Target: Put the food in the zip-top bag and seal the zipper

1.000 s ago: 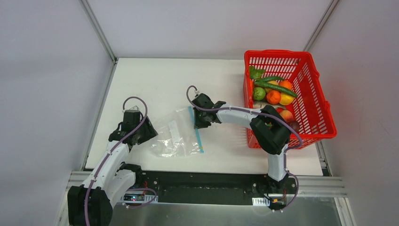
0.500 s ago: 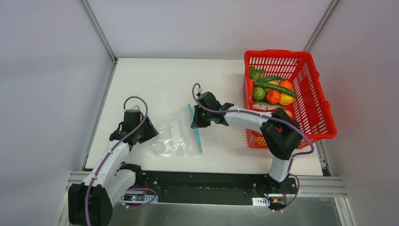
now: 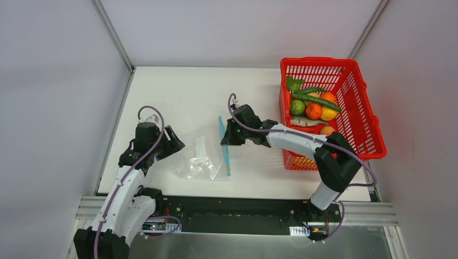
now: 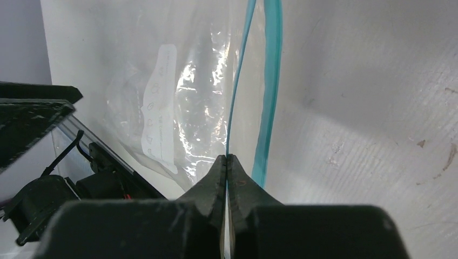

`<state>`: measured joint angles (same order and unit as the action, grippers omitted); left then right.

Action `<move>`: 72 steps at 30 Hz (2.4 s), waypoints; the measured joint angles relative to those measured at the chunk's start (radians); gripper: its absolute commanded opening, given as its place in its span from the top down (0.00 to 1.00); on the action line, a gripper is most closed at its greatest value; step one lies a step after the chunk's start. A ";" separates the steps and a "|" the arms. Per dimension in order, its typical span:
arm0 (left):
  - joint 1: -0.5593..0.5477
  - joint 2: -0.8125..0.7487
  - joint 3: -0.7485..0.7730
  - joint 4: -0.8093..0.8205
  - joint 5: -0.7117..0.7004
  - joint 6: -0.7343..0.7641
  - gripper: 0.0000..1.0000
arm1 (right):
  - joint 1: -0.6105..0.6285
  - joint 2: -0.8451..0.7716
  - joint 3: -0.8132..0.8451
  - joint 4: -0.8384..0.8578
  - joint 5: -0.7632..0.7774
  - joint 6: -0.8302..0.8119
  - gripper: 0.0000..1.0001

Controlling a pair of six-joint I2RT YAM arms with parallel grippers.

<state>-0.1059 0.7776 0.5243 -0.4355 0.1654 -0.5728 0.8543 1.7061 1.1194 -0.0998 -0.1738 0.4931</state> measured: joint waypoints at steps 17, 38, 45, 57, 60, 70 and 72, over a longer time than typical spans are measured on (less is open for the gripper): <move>-0.380 0.192 0.370 -0.085 -0.096 -0.024 0.43 | 0.071 -0.173 -0.068 0.060 0.033 -0.019 1.00; -0.521 0.411 0.470 0.011 -0.131 -0.074 0.43 | 0.095 -0.253 -0.148 0.161 0.058 -0.033 1.00; -0.563 0.463 0.523 0.014 -0.152 -0.073 0.48 | 0.095 -0.254 -0.153 0.167 0.058 -0.034 1.00; -0.569 0.480 0.534 -0.024 -0.248 -0.069 0.54 | 0.095 -0.285 -0.168 0.174 0.058 -0.037 1.00; -0.570 0.496 0.555 -0.029 -0.248 -0.066 0.59 | 0.095 -0.287 -0.169 0.175 0.056 -0.040 1.00; -0.594 0.534 0.590 -0.046 -0.249 -0.053 0.81 | 0.095 -0.288 -0.169 0.175 0.055 -0.045 1.00; -0.596 0.541 0.595 -0.052 -0.249 -0.046 0.86 | 0.095 -0.288 -0.170 0.175 0.055 -0.046 1.00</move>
<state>-0.7017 1.3182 1.1191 -0.4877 -0.0841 -0.6186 0.9497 1.4181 0.9497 0.0753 -0.1192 0.4473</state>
